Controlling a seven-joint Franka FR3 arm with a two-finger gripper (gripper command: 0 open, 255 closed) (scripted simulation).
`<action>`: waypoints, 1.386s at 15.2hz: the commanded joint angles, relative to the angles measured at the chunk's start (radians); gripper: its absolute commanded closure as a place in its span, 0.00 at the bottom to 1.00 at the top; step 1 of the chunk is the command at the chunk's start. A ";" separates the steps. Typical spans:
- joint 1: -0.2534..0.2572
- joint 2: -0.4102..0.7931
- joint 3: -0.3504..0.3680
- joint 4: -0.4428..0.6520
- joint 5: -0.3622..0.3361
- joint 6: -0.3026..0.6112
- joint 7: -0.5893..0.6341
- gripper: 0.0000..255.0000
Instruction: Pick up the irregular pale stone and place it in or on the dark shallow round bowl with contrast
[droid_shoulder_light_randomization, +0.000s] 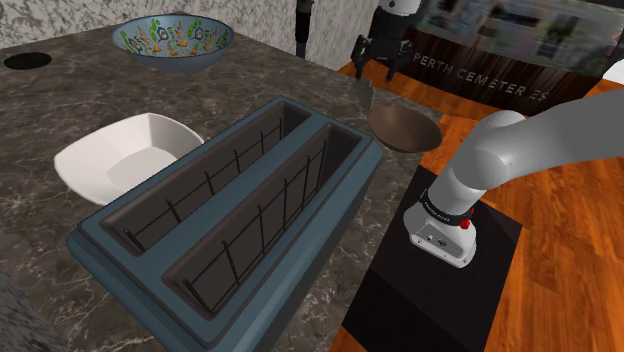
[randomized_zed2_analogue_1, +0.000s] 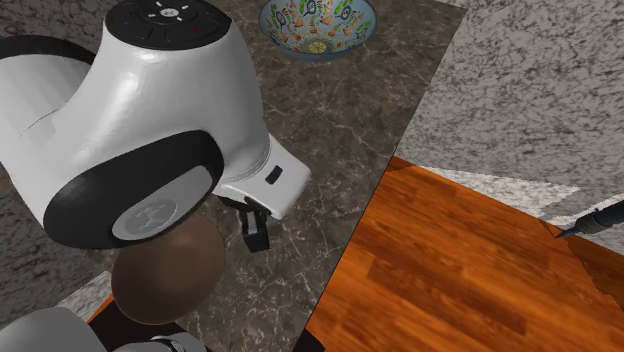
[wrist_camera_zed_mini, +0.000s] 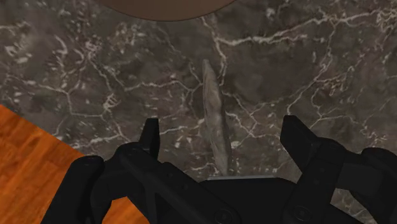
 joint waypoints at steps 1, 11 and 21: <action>0.004 0.022 -0.008 -0.013 -0.004 0.040 -0.021 0.00; 0.004 0.035 -0.008 -0.081 -0.004 0.120 -0.021 0.00; 0.004 0.035 -0.008 -0.081 -0.004 0.120 -0.021 1.00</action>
